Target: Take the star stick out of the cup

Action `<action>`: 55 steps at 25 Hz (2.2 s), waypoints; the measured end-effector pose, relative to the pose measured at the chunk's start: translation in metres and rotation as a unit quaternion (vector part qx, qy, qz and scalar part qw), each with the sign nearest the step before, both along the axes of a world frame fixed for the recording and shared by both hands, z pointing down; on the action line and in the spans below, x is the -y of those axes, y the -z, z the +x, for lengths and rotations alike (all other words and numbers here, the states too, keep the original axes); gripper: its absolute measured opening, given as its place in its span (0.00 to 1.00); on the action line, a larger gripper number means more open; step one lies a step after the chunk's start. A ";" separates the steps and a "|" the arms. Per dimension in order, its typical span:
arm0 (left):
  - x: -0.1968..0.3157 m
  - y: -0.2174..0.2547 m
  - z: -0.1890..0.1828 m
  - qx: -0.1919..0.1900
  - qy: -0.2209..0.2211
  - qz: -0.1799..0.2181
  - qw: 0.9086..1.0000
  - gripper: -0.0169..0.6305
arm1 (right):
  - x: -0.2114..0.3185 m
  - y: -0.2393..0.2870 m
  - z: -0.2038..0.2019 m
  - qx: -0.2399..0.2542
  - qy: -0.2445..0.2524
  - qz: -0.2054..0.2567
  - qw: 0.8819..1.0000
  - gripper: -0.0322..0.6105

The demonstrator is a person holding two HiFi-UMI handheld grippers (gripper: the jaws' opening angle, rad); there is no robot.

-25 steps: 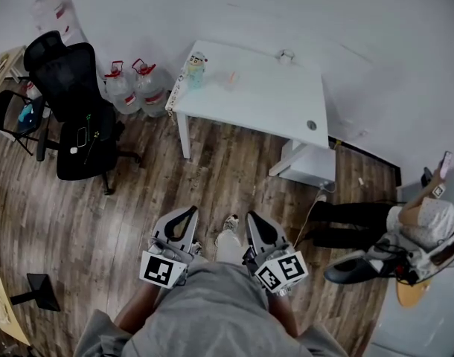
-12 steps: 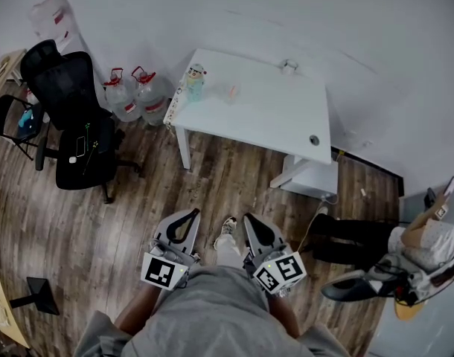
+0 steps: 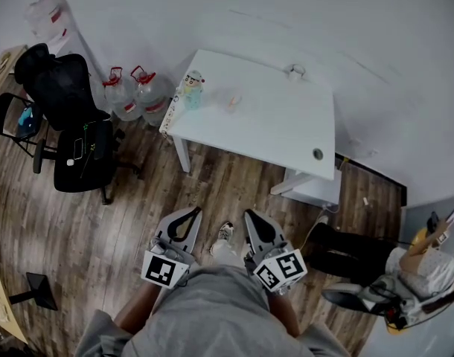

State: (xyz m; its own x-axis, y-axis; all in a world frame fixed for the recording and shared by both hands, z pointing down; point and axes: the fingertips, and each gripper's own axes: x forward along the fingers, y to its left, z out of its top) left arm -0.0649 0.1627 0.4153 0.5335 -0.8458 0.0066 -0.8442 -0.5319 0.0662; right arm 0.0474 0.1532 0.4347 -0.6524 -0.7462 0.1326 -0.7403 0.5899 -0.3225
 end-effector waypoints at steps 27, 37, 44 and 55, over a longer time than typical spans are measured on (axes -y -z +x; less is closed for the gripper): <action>0.109 -0.005 0.076 0.018 0.043 -0.009 0.999 0.07 | 0.110 -0.015 0.085 0.027 0.027 -0.008 0.999 0.11; 0.154 -0.014 0.081 0.011 0.021 -0.016 1.000 0.07 | 0.142 -0.023 0.091 0.014 0.005 -0.019 1.000 0.11; 0.207 -0.014 0.072 0.011 0.006 -0.019 1.000 0.07 | 0.185 -0.026 0.079 0.004 -0.005 -0.027 1.000 0.11; 0.282 -0.037 0.064 0.015 -0.006 -0.049 0.999 0.07 | 0.250 -0.029 0.068 -0.004 -0.019 -0.038 0.999 0.11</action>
State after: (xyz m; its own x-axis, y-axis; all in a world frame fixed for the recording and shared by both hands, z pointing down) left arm -0.0008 -0.1198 0.4527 0.5411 -0.8344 0.1046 -0.8407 -0.5336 0.0926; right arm 0.1149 -0.0970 0.4634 -0.6217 -0.7586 0.1947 -0.7650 0.5349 -0.3587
